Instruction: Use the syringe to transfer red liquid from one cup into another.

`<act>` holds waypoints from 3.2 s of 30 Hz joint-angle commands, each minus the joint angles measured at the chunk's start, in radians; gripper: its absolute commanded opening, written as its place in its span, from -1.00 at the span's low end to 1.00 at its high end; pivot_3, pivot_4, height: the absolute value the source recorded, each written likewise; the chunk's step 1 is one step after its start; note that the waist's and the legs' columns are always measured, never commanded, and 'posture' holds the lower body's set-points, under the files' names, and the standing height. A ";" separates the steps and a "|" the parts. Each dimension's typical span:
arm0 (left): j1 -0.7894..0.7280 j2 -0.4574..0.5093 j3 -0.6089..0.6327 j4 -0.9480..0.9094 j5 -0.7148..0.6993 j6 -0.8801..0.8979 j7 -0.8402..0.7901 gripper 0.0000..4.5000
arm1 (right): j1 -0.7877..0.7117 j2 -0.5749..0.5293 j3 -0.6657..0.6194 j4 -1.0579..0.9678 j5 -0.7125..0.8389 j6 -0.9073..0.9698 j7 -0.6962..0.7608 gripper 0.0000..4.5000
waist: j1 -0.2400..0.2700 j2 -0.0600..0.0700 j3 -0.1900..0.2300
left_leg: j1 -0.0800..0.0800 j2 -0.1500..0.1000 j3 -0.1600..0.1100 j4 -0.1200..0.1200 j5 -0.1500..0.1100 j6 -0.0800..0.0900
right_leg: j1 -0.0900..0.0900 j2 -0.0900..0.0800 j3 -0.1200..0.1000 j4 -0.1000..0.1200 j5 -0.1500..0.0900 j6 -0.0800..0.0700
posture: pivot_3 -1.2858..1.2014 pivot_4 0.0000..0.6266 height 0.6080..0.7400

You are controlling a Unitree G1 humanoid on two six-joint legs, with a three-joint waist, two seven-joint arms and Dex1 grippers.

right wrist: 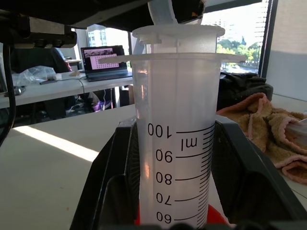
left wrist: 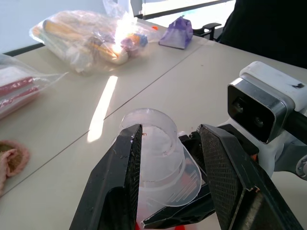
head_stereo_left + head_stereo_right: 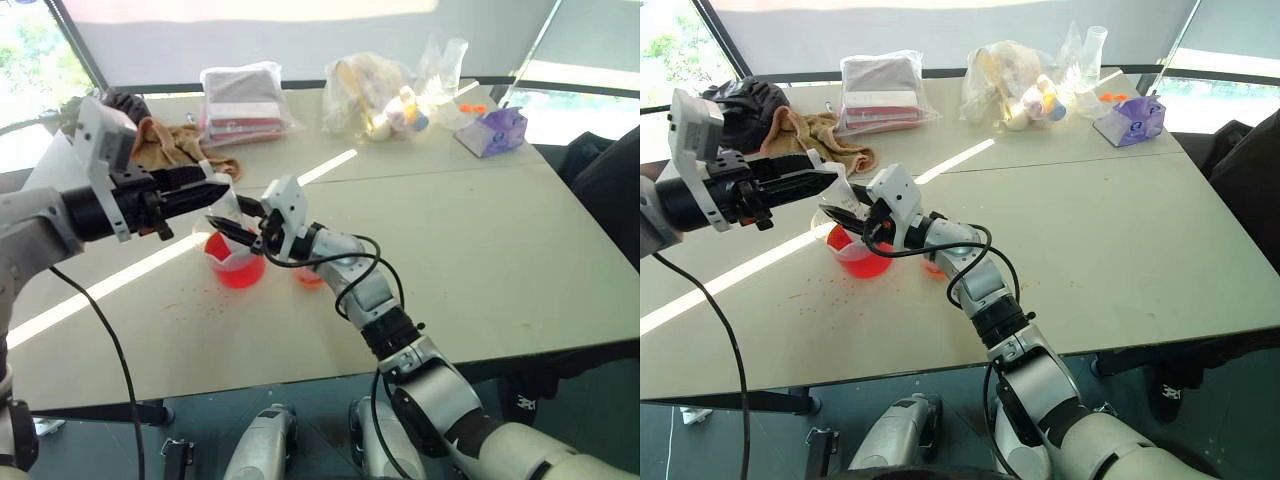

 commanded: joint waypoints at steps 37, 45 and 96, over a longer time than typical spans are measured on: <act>-0.180 -0.020 0.038 0.019 -0.013 0.070 0.032 -0.99 | 0.071 0.062 0.058 -0.088 0.028 0.080 0.041 -0.35 | 0.000 0.000 0.000 | 0.000 0.000 -0.001 0.001 0.000 0.000 | 0.001 0.001 0.000 0.000 0.000 0.000 | 0.03 -0.52 0.94; -0.232 -0.015 0.039 0.048 -0.002 0.074 0.029 -0.99 | 0.080 0.063 0.068 -0.091 0.030 0.084 0.044 -0.35 | 0.000 0.000 0.000 | 0.000 0.000 -0.001 0.001 0.000 0.000 | 0.001 0.001 0.000 0.000 0.000 0.000 | 0.03 -0.52 0.94; 0.310 0.054 0.521 -0.109 -0.071 0.135 0.005 -0.18 | -0.150 0.054 -0.077 -0.125 0.053 0.000 -0.027 -0.35 | -0.001 0.000 0.000 | 0.001 0.002 -0.001 -0.001 0.000 -0.001 | 0.000 0.002 0.000 0.000 0.000 -0.001 | 0.03 -0.52 0.94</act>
